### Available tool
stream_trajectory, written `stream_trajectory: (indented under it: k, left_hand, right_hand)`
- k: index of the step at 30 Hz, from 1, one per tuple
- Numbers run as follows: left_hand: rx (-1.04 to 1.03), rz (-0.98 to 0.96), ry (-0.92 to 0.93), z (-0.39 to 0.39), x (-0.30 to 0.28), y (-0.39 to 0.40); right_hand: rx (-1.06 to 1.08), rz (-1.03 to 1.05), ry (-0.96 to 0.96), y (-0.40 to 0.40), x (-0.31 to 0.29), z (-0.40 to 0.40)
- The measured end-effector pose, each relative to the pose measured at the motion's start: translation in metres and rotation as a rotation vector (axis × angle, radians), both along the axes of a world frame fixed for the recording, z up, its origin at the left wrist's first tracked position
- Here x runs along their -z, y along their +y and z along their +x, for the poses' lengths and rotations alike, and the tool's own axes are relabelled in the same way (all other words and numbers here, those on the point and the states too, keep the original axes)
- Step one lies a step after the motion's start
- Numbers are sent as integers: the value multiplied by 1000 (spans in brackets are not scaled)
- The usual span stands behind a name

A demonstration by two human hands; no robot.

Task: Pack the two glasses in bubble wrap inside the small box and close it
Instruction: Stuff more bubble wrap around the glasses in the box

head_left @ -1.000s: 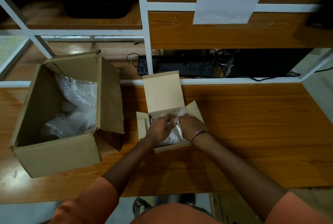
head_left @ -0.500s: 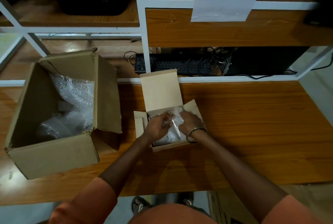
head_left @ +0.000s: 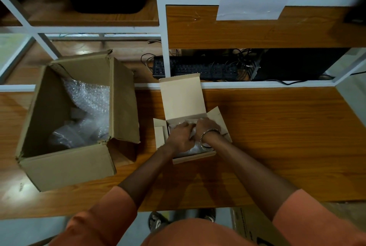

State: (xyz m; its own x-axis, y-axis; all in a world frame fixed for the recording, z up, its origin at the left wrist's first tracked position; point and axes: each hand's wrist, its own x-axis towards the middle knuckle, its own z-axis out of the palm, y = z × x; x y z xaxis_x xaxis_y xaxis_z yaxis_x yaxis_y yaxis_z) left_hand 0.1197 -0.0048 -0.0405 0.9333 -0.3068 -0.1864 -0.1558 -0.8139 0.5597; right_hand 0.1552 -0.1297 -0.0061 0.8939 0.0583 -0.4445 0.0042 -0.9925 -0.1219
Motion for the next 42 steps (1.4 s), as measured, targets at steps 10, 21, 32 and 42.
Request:
stream_trajectory:
  k: [10, 21, 32, 42]
  left_hand:
    - [82, 173, 42, 16, 9, -10]
    - [290, 166, 120, 48, -10, -6]
    - [278, 249, 145, 56, -15, -11]
    - [308, 128, 309, 58, -10, 15]
  right_hand:
    - [5, 115, -83, -37, -9, -34]
    - [119, 193, -11, -21, -4, -39]
    - [146, 131, 72, -7, -7, -42]
    - [-106, -12, 31, -28, -33, -26]
